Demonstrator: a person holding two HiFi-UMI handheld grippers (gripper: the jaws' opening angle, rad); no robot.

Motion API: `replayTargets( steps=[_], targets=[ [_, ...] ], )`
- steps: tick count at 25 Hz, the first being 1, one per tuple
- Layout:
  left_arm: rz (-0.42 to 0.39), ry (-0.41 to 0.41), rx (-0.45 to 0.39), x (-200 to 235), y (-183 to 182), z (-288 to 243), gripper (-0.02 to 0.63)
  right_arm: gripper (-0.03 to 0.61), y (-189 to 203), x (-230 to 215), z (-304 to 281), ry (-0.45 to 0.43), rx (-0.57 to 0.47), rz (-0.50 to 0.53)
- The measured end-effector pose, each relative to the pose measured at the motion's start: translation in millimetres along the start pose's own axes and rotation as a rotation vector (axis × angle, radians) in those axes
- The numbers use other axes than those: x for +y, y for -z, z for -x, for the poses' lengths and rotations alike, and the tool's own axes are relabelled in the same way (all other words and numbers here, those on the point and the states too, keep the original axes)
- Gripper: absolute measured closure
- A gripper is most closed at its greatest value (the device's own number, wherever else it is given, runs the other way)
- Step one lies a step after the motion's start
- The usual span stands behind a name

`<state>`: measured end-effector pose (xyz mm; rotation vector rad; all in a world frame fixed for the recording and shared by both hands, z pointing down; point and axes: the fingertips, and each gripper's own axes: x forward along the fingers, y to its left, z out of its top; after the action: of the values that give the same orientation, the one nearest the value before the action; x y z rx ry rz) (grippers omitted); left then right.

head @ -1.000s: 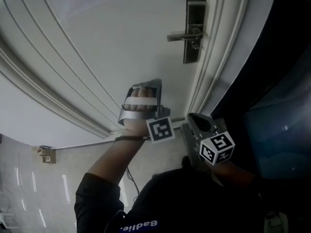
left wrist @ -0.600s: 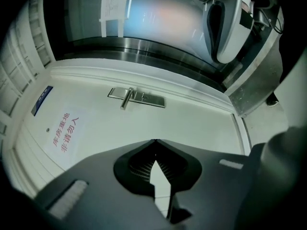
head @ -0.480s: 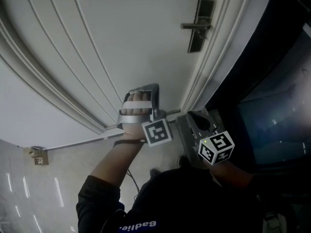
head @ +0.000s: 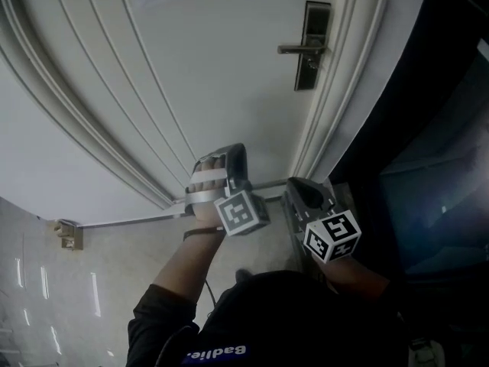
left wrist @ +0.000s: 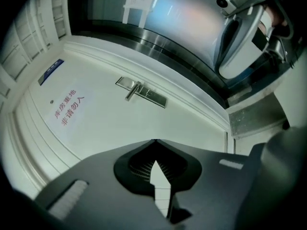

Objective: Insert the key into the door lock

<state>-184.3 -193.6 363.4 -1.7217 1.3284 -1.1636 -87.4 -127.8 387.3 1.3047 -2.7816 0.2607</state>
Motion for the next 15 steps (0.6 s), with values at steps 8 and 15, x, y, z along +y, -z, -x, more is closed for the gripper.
replayTargets(
  steps=[8,15],
  targets=[
    [0.2,0.017,0.059,-26.0,-41.7,16.7,0.594,0.574,-1.6,-38.8,47.1,-0.072,-0.045,-0.021],
    [0.34,0.047,0.065,-53.4,-69.0,44.4,0.594,0.574,19.2,-58.4,69.9,-0.146,-0.047,-0.063]
  ],
)
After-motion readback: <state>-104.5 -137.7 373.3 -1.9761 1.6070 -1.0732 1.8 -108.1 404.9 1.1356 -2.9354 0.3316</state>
